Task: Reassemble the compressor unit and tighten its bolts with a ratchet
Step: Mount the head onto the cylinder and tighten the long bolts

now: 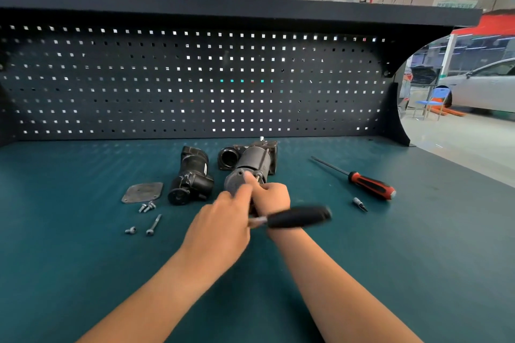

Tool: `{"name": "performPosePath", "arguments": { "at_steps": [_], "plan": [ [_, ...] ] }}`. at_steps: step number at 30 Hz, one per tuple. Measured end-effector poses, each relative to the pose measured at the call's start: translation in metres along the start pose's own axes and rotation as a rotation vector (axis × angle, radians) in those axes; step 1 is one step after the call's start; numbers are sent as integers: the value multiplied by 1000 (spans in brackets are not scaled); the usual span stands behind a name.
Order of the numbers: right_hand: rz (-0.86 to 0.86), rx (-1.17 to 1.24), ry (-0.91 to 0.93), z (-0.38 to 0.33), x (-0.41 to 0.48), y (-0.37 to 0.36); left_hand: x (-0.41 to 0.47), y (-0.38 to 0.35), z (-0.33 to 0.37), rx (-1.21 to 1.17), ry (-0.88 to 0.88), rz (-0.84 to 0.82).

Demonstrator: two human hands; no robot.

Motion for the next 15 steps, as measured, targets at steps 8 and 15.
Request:
{"name": "performPosePath", "arguments": {
  "at_steps": [8, 15],
  "plan": [
    [-10, 55, -33, 2, 3, -3, -2, -12, -2, -749, 243, -214],
    [-81, 115, -4, 6, 1, 15, 7, -3, -10, -2033, 808, -618]
  ]
}}
Point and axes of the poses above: each hand's wrist, its own x-axis towards the middle knuckle, its own y-axis out of the back of the hand, z = x × y, the point moved 1 cm from there along x, towards the middle knuckle, and after that the axes turned 8 degrees about y, right-handed, at the moved point
